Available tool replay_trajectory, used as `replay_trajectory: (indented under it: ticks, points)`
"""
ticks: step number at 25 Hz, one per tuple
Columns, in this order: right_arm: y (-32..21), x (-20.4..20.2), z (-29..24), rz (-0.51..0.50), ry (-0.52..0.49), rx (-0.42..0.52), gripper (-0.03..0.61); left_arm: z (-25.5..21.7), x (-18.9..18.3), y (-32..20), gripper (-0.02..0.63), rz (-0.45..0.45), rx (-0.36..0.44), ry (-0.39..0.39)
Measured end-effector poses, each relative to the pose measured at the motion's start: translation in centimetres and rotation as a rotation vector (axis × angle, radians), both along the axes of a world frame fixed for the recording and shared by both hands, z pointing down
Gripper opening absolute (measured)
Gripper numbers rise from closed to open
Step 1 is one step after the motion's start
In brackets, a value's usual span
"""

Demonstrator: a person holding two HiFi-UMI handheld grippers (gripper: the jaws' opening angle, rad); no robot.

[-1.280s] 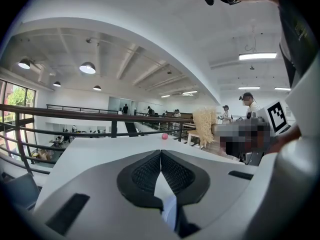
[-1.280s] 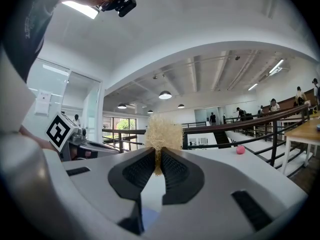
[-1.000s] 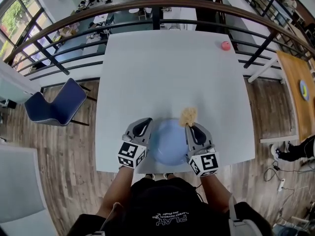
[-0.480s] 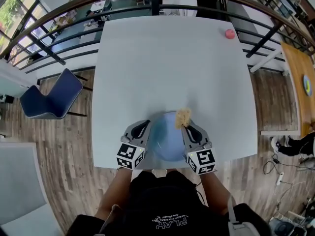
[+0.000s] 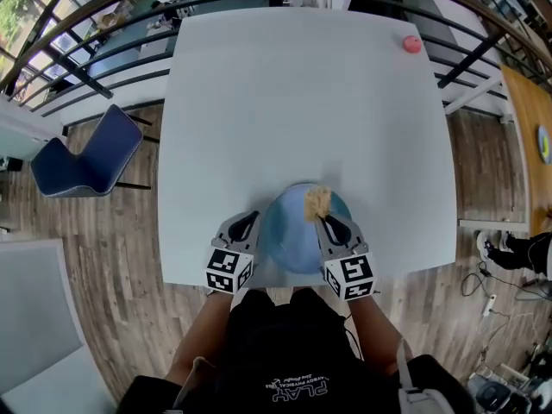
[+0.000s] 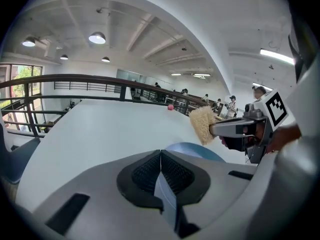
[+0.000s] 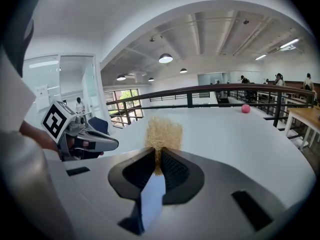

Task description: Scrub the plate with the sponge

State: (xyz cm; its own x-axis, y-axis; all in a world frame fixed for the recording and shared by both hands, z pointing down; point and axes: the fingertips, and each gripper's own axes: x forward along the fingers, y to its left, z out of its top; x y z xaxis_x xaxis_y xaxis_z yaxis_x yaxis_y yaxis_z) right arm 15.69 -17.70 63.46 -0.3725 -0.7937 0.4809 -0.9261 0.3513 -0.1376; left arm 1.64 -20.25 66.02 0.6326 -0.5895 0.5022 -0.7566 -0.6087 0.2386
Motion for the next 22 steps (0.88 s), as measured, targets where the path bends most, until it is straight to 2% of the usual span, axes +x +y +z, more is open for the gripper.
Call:
replay_trajectory:
  ticks: [8, 13, 17, 22]
  points:
    - [0.8, -1.2, 1.4, -0.011, 0.016, -0.045, 0.044, 2.1, -1.0, 1.6, 0.012, -0.025, -0.086, 0.020]
    - [1.0, -1.1, 1.6, -0.009, 0.016, -0.046, 0.044, 3.1, -0.9, 2.3, 0.016, -0.060, -0.142, 0.087]
    - [1.5, -1.0, 1.6, 0.004, 0.013, -0.049, 0.044, 4.0, -0.7, 3.1, 0.098, -0.065, -0.225, 0.135]
    - [1.7, -0.7, 2.0, 0.012, 0.006, -0.056, 0.044, 5.7, -0.4, 3.4, 0.113, -0.081, -0.334, 0.157]
